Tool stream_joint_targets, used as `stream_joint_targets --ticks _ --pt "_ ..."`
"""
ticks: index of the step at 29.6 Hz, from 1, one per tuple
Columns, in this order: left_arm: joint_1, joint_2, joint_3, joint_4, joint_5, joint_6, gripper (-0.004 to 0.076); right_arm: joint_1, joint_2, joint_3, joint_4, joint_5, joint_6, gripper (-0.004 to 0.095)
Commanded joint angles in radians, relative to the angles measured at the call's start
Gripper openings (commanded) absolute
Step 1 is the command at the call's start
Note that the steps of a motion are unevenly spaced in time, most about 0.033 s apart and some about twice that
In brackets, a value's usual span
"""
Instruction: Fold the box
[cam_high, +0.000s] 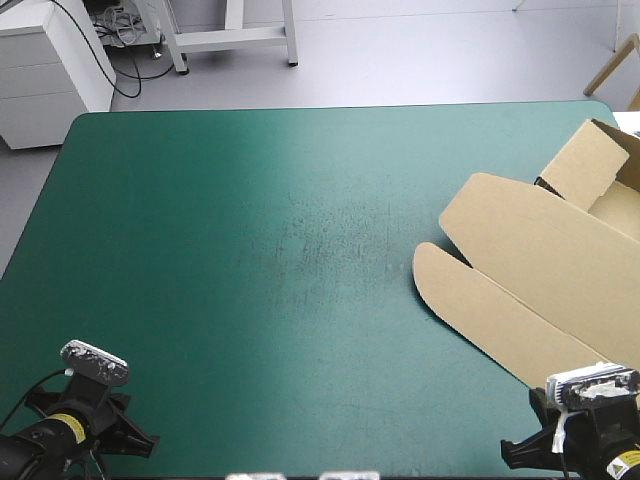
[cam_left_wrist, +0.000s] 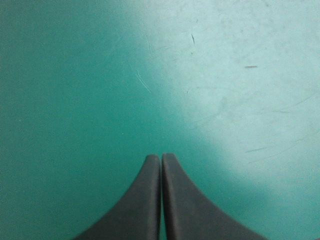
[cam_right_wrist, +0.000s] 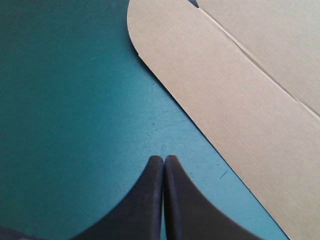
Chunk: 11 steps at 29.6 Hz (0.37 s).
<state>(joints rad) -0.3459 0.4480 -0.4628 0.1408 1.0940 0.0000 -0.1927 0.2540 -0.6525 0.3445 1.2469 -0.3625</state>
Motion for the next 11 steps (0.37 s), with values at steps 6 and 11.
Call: stream_joint_targets --ticks 6,11 --pt "-0.003 0.009 -0.024 0.004 -0.037 -0.011 -0.0010 0.020 0.010 0.049 0.072 -0.105 -0.103 -0.0018" --pt "-0.003 0.009 -0.024 0.004 -0.043 -0.011 -0.0010 0.020 0.010 0.053 0.077 -0.199 -0.103 -0.0018"
